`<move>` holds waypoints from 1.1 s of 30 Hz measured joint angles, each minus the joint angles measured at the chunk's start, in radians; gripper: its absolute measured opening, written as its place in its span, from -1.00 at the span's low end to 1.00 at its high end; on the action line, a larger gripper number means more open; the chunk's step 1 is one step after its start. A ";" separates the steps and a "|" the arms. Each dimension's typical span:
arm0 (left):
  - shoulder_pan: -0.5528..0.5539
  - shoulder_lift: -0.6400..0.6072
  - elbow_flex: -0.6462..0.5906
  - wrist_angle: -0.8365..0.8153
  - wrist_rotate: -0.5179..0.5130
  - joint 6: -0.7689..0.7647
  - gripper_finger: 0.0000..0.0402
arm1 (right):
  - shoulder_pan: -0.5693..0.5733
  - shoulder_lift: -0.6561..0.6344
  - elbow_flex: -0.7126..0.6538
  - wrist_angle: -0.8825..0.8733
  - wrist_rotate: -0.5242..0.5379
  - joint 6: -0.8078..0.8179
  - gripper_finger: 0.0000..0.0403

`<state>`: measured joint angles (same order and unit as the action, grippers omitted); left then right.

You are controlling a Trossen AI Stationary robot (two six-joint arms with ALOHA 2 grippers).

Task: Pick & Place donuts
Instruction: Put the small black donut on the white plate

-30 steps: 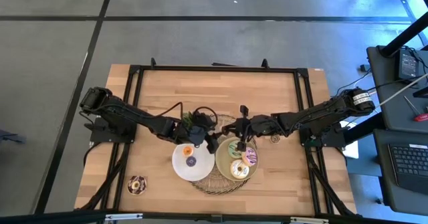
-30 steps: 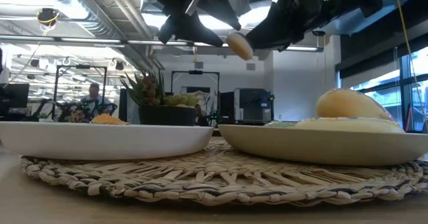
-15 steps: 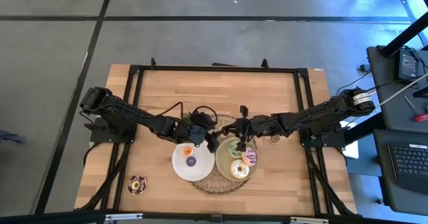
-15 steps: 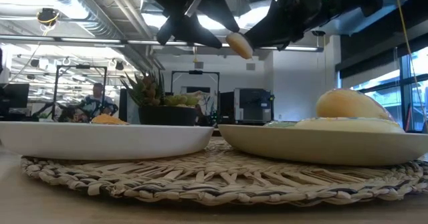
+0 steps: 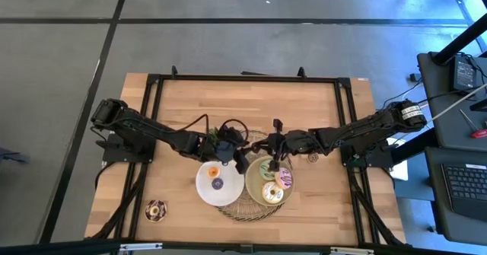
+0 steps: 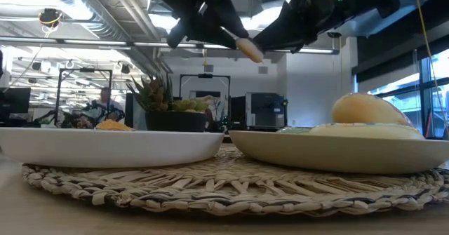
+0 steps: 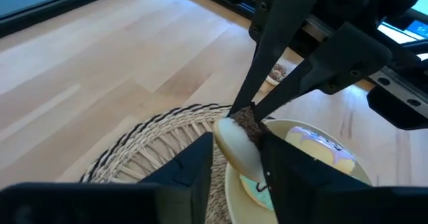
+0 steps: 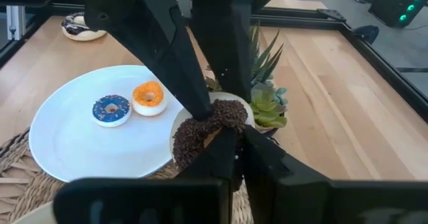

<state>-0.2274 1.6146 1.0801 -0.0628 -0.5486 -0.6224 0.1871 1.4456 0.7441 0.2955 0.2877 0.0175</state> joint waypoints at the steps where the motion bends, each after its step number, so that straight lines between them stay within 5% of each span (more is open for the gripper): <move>1: 0.001 0.000 0.000 0.000 0.003 0.000 -0.46 | 0.000 0.000 0.000 0.000 0.002 0.002 -0.87; 10: 0.000 0.000 0.000 -0.001 0.009 0.016 -0.81 | 0.000 0.000 0.000 0.000 -0.018 -0.027 -0.81; 20: -0.001 0.000 0.000 -0.066 0.026 0.037 -0.97 | 0.002 -0.070 0.088 -0.294 0.085 -0.045 -0.23; 33: -0.080 0.000 0.000 -0.273 0.330 -0.198 -0.98 | 0.000 -0.298 -0.023 -0.439 0.096 0.059 -0.05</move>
<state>-0.3072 1.6146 1.0801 -0.3358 -0.2185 -0.8206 0.1867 1.1474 0.7209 -0.1440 0.3840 0.0761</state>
